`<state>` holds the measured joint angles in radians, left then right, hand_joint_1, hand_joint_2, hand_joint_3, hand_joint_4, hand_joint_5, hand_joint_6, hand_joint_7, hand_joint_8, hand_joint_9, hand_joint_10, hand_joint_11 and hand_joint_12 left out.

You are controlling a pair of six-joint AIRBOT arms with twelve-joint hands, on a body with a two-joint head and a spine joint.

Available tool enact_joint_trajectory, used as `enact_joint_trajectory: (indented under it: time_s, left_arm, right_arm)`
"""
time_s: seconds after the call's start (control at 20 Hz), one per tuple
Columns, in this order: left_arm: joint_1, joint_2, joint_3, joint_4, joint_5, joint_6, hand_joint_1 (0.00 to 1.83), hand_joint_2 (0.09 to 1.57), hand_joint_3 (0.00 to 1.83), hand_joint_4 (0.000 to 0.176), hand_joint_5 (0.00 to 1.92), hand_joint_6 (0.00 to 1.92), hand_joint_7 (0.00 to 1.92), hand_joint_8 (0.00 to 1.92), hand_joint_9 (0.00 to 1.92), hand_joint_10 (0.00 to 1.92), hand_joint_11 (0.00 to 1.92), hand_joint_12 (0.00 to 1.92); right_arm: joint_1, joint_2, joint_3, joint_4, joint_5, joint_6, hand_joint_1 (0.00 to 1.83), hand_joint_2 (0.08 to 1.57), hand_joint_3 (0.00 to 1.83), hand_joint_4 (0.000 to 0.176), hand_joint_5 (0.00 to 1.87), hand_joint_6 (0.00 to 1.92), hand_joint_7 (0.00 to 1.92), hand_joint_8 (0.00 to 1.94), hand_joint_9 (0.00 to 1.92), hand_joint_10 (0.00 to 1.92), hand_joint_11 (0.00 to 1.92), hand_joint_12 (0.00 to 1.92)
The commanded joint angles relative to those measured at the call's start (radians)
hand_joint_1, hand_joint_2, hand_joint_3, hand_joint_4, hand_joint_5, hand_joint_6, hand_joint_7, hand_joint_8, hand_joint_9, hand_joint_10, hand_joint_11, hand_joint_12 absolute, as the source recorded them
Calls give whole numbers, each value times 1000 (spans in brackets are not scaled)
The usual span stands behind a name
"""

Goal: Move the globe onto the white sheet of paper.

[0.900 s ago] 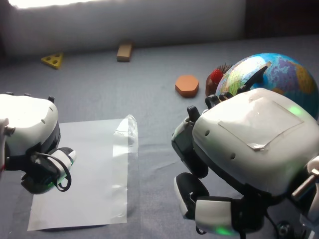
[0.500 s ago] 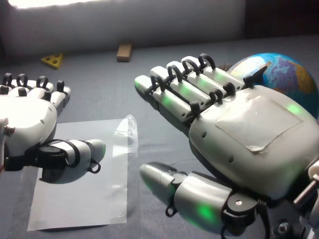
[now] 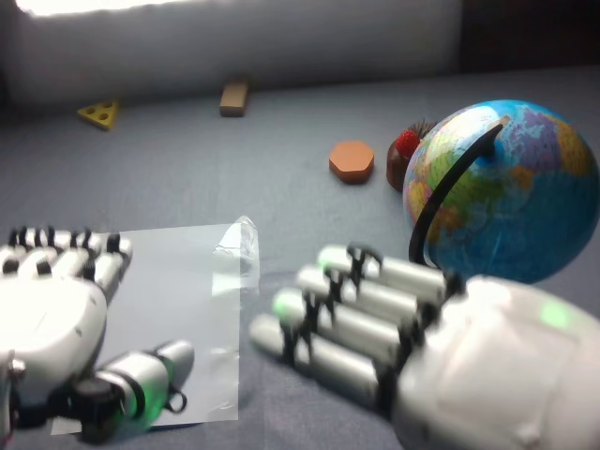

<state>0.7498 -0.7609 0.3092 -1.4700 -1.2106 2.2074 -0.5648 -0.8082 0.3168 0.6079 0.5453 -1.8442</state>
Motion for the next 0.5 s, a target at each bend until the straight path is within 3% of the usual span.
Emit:
enact_joint_trajectory:
  time_s: [0.0,0.2,0.45]
  left_arm:
    - [18,-15,-5,115,-88,-38,0,1205,23,0,0,0,0,0,0,0,0,0]
    - [143,-117,10,209,-177,-168,0,1206,21,0,0,0,0,0,0,0,0,0]
    - [222,-205,52,335,-209,-225,0,1205,18,0,0,0,0,0,0,0,0,0]
  right_arm:
    - [-17,19,-6,-121,40,64,0,1263,40,0,0,0,0,0,0,0,0,0]
    - [-145,100,29,-483,70,323,0,1253,31,0,0,0,0,0,0,0,0,0]
    - [-285,180,134,-827,178,647,0,1245,23,0,0,0,0,0,14,6,0,0]
